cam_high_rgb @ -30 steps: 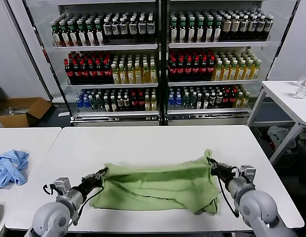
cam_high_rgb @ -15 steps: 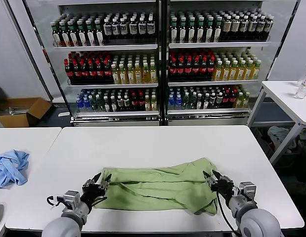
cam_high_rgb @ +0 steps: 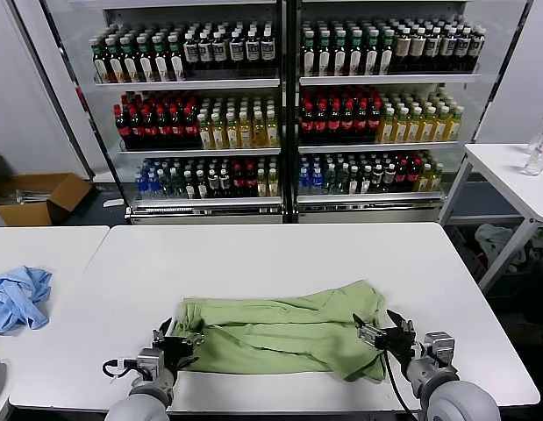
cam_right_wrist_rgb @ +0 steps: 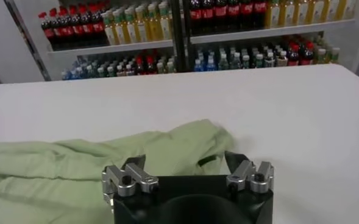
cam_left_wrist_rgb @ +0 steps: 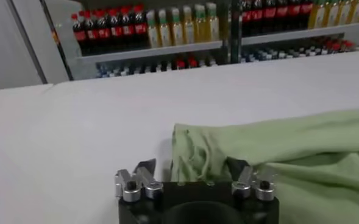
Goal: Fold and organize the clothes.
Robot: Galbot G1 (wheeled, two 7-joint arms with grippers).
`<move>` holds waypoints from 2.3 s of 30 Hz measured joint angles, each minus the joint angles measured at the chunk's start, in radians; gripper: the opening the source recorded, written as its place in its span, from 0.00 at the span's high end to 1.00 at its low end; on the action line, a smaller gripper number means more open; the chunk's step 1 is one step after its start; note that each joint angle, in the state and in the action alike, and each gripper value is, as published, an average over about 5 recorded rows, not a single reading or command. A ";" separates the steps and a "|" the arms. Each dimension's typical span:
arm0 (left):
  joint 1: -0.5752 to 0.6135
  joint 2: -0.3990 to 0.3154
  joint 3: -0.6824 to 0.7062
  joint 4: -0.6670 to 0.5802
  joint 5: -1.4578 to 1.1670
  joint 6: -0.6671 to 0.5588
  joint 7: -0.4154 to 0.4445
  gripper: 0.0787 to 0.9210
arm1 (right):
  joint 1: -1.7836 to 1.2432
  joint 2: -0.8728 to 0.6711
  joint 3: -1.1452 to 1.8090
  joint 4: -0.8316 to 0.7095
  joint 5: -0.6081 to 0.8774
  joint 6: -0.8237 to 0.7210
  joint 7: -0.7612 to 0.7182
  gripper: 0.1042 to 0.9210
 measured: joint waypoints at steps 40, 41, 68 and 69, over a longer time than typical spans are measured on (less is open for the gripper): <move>-0.010 0.142 -0.436 -0.148 -0.931 0.053 0.074 0.98 | 0.037 -0.061 -0.012 0.028 0.026 0.018 -0.005 0.12; -0.013 0.127 -0.422 -0.161 -0.952 0.048 0.074 0.98 | 0.039 -0.062 -0.012 0.028 0.026 0.018 -0.006 0.12; -0.175 -0.092 0.030 -0.099 -0.805 0.027 0.091 0.76 | 0.123 -0.077 -0.050 -0.032 0.039 0.021 -0.009 0.12; -0.174 -0.092 0.035 -0.105 -0.790 0.026 0.095 0.72 | 0.127 -0.076 -0.052 -0.034 0.038 0.021 -0.008 0.12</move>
